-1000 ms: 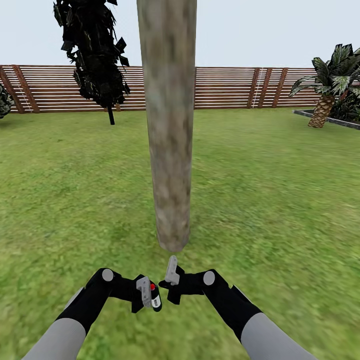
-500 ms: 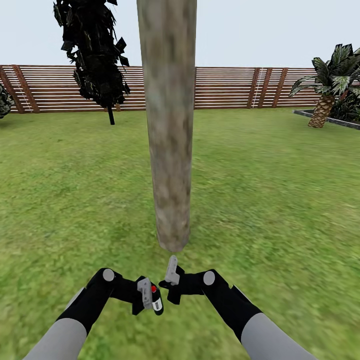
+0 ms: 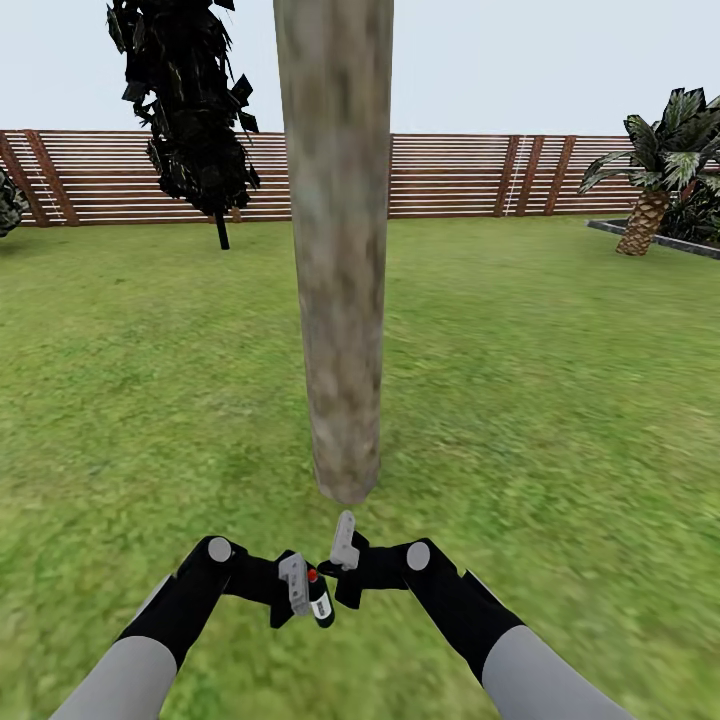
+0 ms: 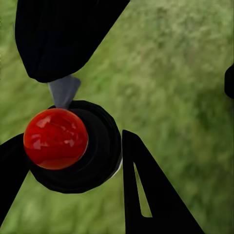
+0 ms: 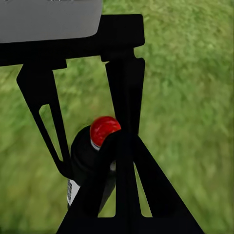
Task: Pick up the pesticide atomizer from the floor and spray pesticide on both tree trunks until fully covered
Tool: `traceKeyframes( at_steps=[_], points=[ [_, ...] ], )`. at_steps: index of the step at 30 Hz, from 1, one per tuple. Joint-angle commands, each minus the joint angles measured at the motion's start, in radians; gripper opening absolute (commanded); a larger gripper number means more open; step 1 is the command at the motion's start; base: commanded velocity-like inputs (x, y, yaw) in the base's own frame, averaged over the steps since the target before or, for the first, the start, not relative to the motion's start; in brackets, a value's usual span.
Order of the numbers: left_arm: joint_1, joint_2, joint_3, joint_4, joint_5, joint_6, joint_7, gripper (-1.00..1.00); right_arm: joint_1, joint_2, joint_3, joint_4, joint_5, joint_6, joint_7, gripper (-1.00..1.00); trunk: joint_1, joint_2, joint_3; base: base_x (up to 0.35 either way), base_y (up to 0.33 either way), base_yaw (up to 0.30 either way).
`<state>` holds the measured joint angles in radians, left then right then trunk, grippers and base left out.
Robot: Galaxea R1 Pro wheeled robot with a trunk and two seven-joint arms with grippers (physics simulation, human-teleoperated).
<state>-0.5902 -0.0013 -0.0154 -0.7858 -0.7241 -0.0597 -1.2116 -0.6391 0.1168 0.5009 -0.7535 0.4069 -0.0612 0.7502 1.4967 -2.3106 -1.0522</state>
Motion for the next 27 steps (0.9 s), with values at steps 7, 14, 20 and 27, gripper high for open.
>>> traceKeyframes(
  at_steps=[7, 14, 20, 27],
  points=[
    [0.0, 0.0, 0.002, -0.001, -0.004, -0.006, -0.002, -1.0, -0.001, 0.0, -0.001, 0.0, 0.01, -0.006, 0.001, -1.0, 0.0, 0.0, -0.001, 0.0, 0.0, 0.0],
    [0.007, 0.009, 0.001, 0.007, -0.009, -0.011, 0.004, -1.0, 0.0, 0.0, -0.001, -0.001, 0.01, -0.006, 0.001, -1.0, 0.0, 0.0, -0.001, 0.0, 0.0, 0.0],
    [0.014, 0.143, 0.006, 0.012, -0.013, -0.057, 0.003, -1.0, 0.0, 0.0, -0.002, -0.003, 0.01, -0.007, 0.001, -1.0, 0.0, 0.0, -0.001, 0.0, 0.0, 0.0],
    [0.019, 0.242, 0.008, 0.013, -0.011, -0.075, 0.001, -1.0, 0.0, -0.004, -0.005, -0.003, 0.009, -0.008, 0.001, 1.0, 0.0, 0.0, -0.001, 0.0, 0.0, 0.0]
  ],
)
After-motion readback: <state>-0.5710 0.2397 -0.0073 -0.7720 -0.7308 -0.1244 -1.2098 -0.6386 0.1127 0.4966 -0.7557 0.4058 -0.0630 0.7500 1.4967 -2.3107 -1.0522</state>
